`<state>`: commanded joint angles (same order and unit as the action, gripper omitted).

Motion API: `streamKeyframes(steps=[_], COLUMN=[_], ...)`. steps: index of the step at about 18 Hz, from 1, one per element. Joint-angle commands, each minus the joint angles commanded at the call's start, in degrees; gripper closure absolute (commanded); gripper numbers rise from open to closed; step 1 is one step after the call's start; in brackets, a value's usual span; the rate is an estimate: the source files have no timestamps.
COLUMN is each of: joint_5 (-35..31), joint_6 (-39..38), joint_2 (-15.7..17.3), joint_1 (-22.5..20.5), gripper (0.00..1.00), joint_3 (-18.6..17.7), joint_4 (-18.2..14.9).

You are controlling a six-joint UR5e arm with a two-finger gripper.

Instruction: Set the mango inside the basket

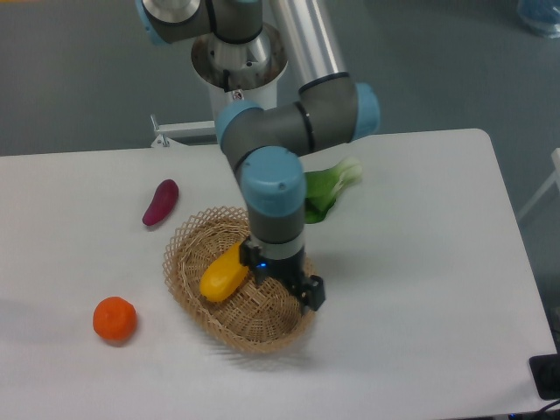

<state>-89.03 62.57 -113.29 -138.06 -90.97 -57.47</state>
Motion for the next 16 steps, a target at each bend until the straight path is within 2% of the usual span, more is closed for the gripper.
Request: streamKeyframes(steps=[5, 16], joint_5=[0.00, 0.09], joint_6=[5.79, 17.75], joint_2=[-0.53, -0.26], joint_1=[-5.63, -13.98], gripper=[0.00, 0.00], joint_3=[2.91, 2.91], joint_4=[-3.44, -3.88])
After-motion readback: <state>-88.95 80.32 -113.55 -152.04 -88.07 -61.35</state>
